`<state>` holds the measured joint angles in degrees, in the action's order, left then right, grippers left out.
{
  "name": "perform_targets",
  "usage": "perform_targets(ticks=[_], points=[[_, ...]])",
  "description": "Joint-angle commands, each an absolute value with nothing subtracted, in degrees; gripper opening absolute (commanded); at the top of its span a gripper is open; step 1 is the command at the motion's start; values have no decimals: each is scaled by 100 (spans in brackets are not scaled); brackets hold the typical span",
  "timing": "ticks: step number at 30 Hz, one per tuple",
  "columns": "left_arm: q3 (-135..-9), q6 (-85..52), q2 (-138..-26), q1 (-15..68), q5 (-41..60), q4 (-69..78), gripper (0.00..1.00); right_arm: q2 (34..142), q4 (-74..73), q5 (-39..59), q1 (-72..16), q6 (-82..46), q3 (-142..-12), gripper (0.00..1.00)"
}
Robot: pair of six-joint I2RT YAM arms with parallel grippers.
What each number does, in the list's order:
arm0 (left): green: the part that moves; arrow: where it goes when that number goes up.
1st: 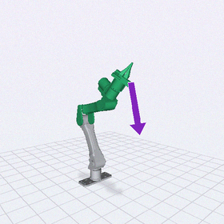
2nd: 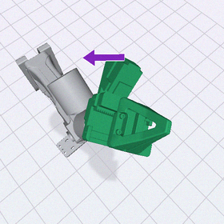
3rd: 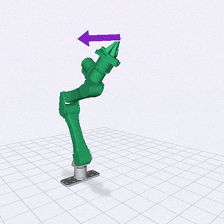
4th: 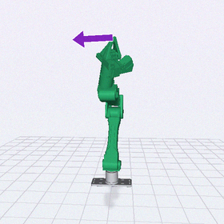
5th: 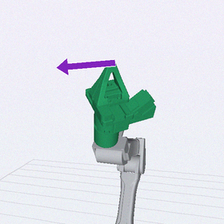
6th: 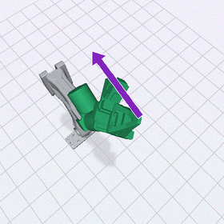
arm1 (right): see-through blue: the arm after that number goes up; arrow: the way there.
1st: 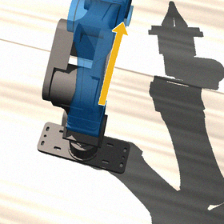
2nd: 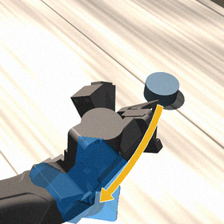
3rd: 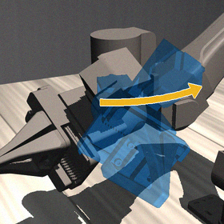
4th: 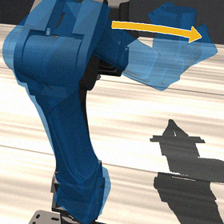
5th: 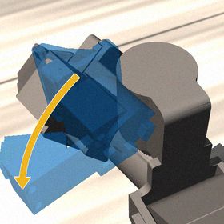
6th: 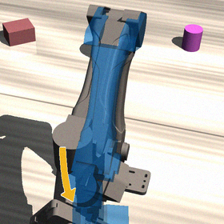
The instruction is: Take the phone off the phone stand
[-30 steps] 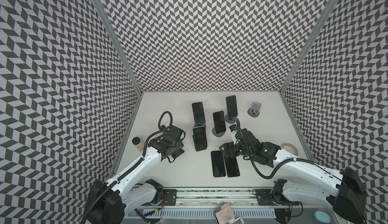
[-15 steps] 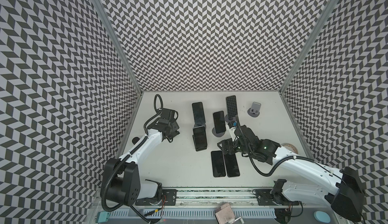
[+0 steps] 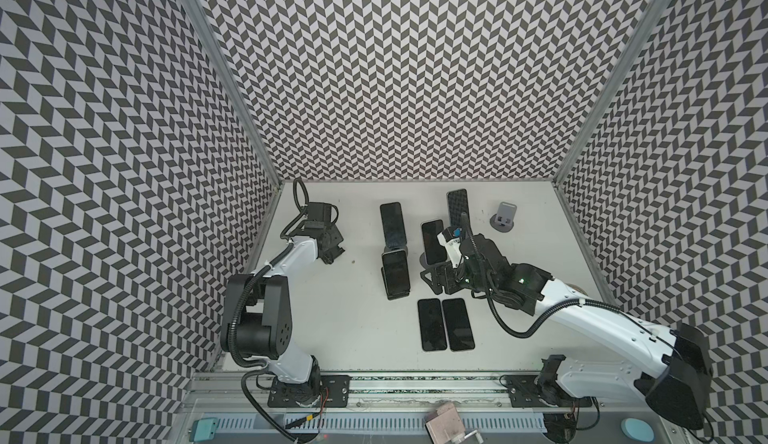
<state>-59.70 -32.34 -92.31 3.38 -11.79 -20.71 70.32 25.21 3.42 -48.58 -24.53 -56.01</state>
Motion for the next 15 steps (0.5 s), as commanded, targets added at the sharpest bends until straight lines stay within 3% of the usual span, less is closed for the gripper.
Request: perform_targets(ticks=[1, 5, 15], points=[[-6167, -3119, -9327, 158, -1028, -1740, 65, 7088, 2474, 498, -4843, -2336, -5765, 84], [-6257, -3122, -9455, 67, -912, -1740, 69, 7110, 2555, 533, -4843, -2328, -5859, 84], [-6227, -3185, -9373, 68, -772, -1824, 92, 7049, 2722, 420, -4843, -2282, -6048, 84]])
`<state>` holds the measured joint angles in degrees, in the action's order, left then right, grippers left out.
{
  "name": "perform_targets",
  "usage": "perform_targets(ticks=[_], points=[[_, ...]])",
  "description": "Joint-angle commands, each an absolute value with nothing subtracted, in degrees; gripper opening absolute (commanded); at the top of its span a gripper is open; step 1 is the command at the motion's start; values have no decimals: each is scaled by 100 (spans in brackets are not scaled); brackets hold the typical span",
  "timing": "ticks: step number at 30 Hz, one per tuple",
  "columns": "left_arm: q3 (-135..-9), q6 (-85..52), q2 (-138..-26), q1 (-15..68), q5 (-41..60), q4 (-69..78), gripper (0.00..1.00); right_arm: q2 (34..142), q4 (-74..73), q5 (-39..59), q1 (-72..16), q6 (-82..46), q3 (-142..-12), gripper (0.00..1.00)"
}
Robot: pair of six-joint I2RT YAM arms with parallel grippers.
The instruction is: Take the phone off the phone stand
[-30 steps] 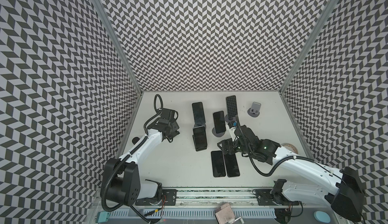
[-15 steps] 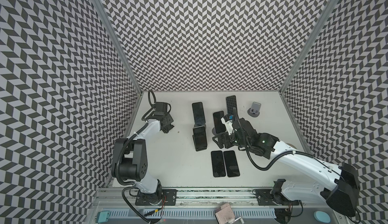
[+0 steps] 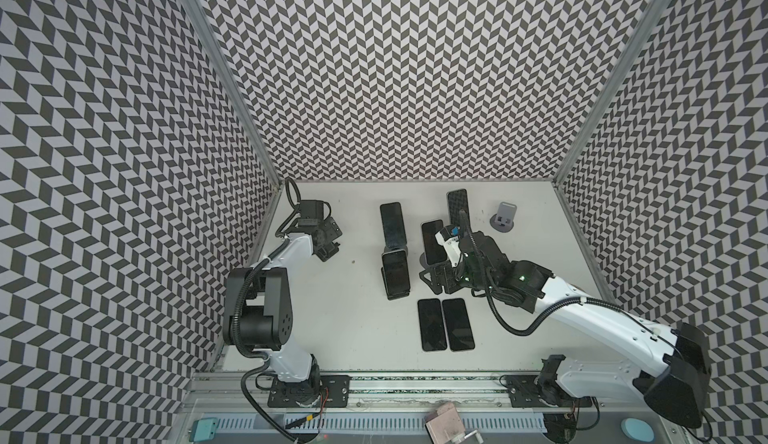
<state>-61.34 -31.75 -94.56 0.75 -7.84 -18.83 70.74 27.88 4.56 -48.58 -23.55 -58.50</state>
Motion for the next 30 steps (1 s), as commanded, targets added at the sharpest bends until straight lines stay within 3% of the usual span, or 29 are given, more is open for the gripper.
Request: perform_targets(ticks=[1, 11, 30], points=[[-6223, -3193, -9315, 67, -790, -1850, 94, 7044, 2733, 430, -4843, -2307, -6071, 84], [-6066, -3261, -8374, 87, -997, -1970, 100, 6829, 2884, 519, -4843, -2599, -6041, 83], [-5733, -3153, -6650, 619, -1676, -2679, 99, 6723, 3093, 581, -4893, -2856, -6003, 82]])
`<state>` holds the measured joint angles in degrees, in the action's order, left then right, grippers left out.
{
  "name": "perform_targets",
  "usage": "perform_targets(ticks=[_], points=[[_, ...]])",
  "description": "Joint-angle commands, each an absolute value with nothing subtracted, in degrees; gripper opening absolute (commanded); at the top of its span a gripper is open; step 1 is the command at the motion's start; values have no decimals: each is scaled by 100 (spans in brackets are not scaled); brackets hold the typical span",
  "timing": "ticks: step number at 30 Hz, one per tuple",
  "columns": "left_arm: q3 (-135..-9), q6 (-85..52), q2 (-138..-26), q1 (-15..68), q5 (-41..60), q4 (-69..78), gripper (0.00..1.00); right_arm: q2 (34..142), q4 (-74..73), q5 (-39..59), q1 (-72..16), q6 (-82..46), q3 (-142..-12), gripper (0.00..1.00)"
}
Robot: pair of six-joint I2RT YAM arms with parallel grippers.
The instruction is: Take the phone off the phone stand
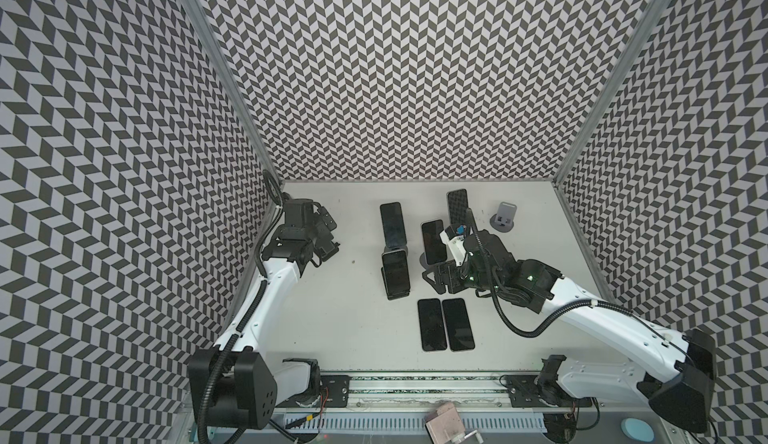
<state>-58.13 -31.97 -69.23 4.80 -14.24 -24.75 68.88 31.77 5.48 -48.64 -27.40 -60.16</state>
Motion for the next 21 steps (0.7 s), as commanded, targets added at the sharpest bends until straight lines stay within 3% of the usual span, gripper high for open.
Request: perform_targets(ticks=[1, 21], points=[[-5736, -3147, -6576, 670, -1702, -2725, 99, 6716, 3085, 580, -4903, -2869, -5990, 82], [-5612, -2446, -5292, 2389, -2398, -3214, 96, 7489, 3000, 11, -5120, -2961, -6539, 80]])
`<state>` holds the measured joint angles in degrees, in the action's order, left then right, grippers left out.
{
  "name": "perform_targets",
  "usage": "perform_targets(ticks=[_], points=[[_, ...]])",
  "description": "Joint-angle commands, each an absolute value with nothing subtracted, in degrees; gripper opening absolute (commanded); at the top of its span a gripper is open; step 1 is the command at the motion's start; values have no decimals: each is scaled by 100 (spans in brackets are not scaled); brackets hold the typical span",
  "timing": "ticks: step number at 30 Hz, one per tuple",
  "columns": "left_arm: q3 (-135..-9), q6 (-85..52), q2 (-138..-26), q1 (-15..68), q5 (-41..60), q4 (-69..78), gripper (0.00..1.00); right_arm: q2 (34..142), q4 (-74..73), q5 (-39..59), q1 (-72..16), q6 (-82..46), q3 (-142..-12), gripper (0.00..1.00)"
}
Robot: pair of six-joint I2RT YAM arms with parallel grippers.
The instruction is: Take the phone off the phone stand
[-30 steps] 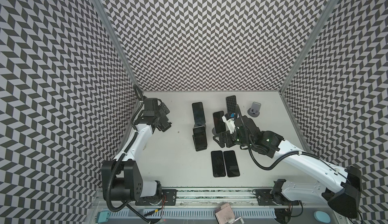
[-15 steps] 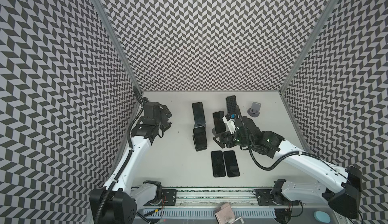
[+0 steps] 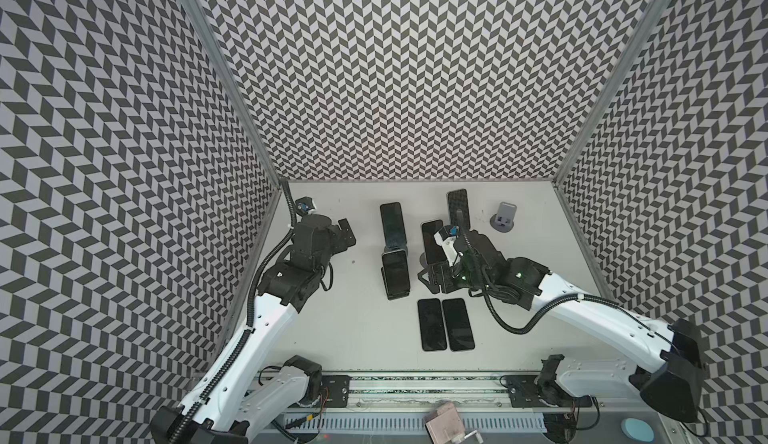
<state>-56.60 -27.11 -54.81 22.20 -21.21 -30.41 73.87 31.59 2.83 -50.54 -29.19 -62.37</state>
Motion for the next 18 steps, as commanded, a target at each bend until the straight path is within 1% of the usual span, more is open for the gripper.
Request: perform_targets(ticks=[1, 11, 18], points=[[-5592, -2375, -5232, 2475, -2407, -3233, 96, 7563, 3029, -36, -5140, -2955, -6616, 80], [-5472, -2276, -4704, 3034, -2329, -3711, 95, 7881, 2921, -782, -5472, -3374, -6840, 80], [-5218, -1984, -3964, 3133, -2037, -3735, 94, 8245, 2882, -1151, -5707, -3551, -7215, 80]])
